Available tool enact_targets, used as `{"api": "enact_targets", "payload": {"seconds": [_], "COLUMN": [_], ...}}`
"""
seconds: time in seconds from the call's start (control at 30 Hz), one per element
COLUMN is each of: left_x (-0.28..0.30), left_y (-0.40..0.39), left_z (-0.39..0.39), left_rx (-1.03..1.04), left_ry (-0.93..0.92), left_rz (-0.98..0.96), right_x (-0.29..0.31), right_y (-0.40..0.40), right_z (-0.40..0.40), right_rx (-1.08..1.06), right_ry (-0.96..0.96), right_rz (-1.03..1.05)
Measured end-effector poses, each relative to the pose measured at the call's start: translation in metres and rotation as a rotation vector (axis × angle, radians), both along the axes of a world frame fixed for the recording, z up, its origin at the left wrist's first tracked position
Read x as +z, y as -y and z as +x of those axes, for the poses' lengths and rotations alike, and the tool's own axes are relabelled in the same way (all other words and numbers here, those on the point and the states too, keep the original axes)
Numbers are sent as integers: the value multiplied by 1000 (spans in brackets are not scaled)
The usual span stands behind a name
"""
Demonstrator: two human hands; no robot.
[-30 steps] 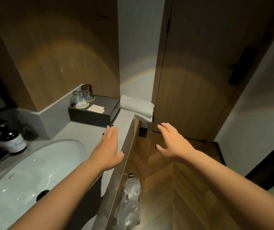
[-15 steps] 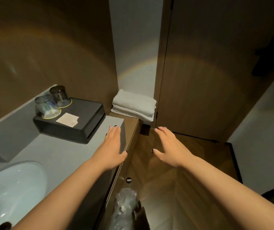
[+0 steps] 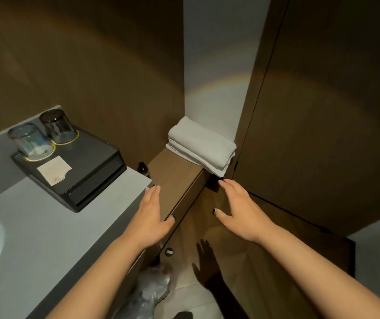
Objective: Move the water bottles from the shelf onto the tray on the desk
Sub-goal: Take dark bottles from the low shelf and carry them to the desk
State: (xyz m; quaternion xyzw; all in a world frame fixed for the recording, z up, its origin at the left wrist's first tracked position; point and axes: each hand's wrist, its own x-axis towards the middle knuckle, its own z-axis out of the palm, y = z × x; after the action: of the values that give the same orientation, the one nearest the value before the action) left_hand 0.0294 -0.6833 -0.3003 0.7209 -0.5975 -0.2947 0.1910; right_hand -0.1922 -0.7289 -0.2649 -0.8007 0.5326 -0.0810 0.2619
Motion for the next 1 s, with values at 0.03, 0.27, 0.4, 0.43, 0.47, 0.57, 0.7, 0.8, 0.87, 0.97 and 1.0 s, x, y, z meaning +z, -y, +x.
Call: {"api": "enact_targets", "payload": {"seconds": [0.03, 0.27, 0.4, 0.43, 0.47, 0.57, 0.7, 0.8, 0.87, 0.97, 1.0], "left_x": [-2, -11, -19, -22, -24, -25, -32, -44, -49, -56, -59], "left_y": [12, 108, 170, 185, 199, 235, 261, 280, 297, 326, 337], "left_z": [0, 3, 10, 15, 20, 40, 61, 76, 87, 96, 96], "left_rx": [13, 225, 348, 336, 345, 310, 383, 506, 580, 657, 700], "left_ry": [-4, -160, -204, -195, -210, -199, -178, -167, -167, -122, -117], "left_rz": [-5, 54, 2, -25, -14, 117, 167, 170, 163, 214, 213], "right_x": [-3, -25, -35, -37, -38, -41, -53, -61, -63, -64, -64], "right_y": [14, 114, 194, 213, 229, 264, 312, 352, 381, 427, 443], "right_z": [1, 29, 52, 59, 65, 82, 104, 125, 138, 152, 155], "right_rx": [14, 100, 147, 165, 162, 129, 215, 264, 315, 450, 482], "right_ry": [4, 0, -10, -11, 2, 82, 32, 21, 28, 0, -4], "right_rz": [2, 50, 93, 74, 60, 101, 194, 257, 293, 309, 310]}}
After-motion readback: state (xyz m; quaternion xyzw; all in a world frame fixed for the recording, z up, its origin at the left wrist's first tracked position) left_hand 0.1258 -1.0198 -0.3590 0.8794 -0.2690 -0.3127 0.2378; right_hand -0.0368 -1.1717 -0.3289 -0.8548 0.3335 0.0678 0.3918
